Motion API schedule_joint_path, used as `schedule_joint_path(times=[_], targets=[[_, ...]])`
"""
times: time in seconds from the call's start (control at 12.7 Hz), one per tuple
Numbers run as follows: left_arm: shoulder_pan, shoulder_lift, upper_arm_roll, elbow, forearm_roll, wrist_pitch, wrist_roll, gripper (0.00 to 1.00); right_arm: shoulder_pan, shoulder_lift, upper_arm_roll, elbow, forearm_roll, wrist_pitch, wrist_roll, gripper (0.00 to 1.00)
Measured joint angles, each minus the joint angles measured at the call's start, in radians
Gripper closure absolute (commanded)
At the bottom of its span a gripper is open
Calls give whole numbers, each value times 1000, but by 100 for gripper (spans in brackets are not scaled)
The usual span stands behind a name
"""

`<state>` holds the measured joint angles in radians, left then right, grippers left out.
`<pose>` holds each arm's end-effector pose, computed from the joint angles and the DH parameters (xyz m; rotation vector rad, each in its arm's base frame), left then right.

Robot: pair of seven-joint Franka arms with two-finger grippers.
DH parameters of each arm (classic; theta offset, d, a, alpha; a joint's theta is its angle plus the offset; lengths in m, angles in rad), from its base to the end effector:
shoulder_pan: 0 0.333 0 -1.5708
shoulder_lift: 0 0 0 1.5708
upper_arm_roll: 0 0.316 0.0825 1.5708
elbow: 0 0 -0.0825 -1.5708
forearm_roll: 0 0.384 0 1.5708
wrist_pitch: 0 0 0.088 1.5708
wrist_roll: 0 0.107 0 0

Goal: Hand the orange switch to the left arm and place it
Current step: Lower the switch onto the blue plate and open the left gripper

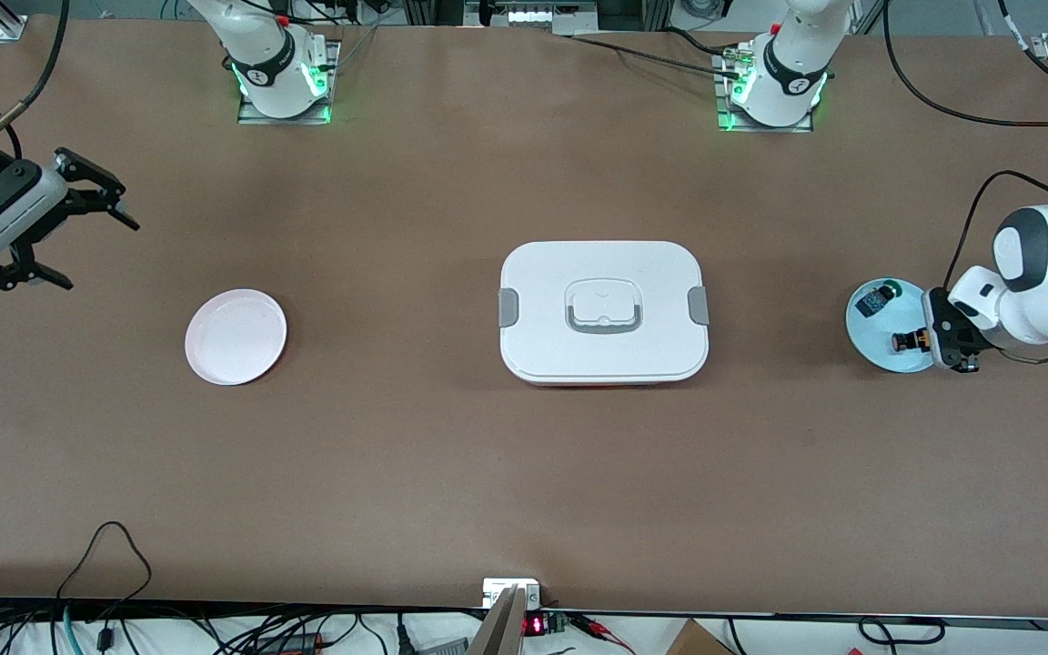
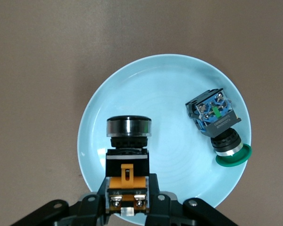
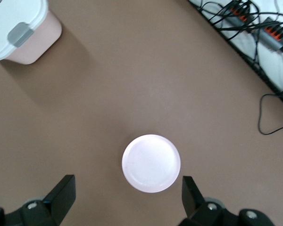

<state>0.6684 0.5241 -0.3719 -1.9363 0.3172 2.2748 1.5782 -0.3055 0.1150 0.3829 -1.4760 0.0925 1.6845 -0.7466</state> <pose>0.5762 0.1911 0.2171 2.2627 -2.0499 -0.1706 0.5976 0.0416 0.6193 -2.7918 -1.2030 -0.2140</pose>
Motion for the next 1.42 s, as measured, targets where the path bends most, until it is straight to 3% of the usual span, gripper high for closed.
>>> schedule_joint_path(times=[0.24, 0.47, 0.63, 0.71, 0.79, 0.95, 1.18, 1.42], targets=[[14, 19, 0, -24, 0, 7, 4, 87, 44, 1, -70, -18, 0, 22, 48, 0], [26, 34, -1, -44, 0, 42, 17, 67, 154, -5, -155, -59, -10, -18, 337, 0], [27, 34, -3, -44, 0, 43, 19, 61, 247, -16, -234, -105, -45, -25, 492, 0], [27, 34, -5, -45, 0, 43, 19, 40, 267, -22, -256, -122, -62, -26, 527, 0], [27, 34, -6, -45, 0, 43, 19, 0, 280, -27, -279, -135, -82, -26, 543, 0], [27, 34, -6, -45, 0, 42, 33, 0, 308, -31, -319, -145, -120, -25, 567, 0], [32, 33, -14, -42, 0, 20, 64, 0, 349, -31, -325, -146, -149, -25, 674, 0], [55, 12, -67, -7, 0, -50, 85, 0, 361, -33, -328, -142, -148, -24, 688, 0]])
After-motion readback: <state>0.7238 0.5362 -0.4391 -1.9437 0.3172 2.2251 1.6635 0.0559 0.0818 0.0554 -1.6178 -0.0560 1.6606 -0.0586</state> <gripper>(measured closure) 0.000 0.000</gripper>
